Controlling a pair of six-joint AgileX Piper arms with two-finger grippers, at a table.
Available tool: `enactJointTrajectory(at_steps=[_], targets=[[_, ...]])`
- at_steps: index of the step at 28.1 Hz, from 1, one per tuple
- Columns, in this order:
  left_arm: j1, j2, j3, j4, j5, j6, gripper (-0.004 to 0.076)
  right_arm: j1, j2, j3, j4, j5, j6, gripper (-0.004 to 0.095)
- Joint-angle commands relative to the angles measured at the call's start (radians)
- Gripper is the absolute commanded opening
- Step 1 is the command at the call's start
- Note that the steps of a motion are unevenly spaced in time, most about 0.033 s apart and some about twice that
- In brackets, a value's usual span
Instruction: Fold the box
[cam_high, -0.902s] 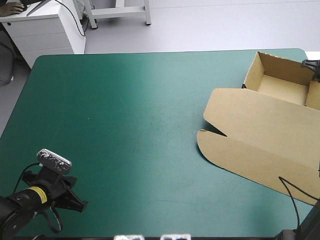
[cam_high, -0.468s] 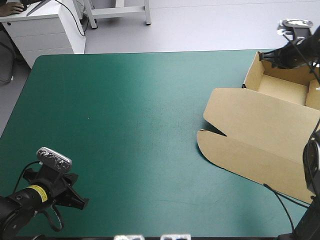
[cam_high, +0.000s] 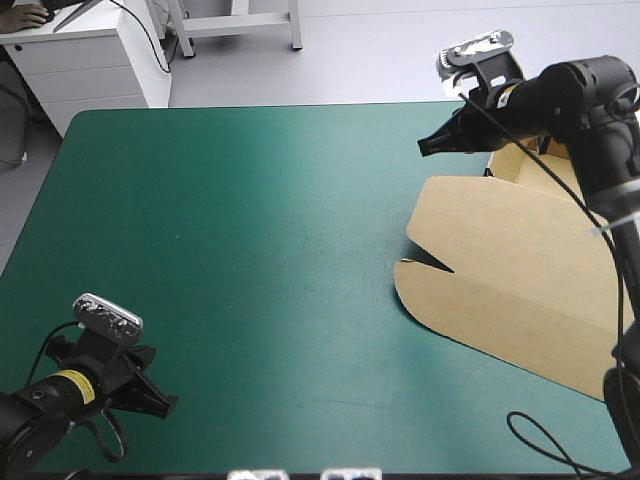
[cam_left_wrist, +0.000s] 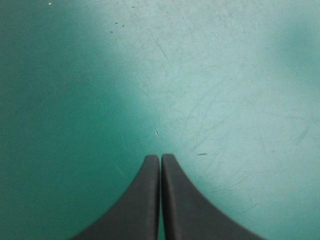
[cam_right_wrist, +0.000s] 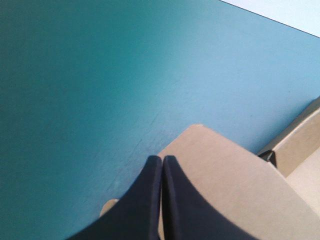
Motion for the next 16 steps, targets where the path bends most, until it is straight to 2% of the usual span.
enactJointTrajectory(at_steps=[1, 7, 12, 13, 16], targets=[[0.0, 0.001, -0.023, 0.005, -0.065, -0.004, -0.0008, 0.052, -0.139, 0.084, -0.033, -0.006, 0.01, -0.0013], [0.0, 0.001, -0.023, 0.005, -0.078, -0.004, -0.0008, 0.094, -0.393, 0.397, -0.055, -0.038, 0.036, -0.0013], [0.0, -0.008, -0.023, 0.005, -0.135, -0.004, -0.0008, 0.094, -0.647, 0.665, -0.055, -0.138, 0.084, -0.0013], [0.0, -0.015, -0.023, 0.005, -0.145, -0.004, -0.0008, 0.094, -0.751, 0.76, -0.055, -0.178, 0.098, -0.0013], [0.0, -0.024, -0.019, 0.005, -0.145, -0.002, -0.0008, 0.094, -0.884, 0.871, -0.055, -0.225, 0.127, -0.0013]])
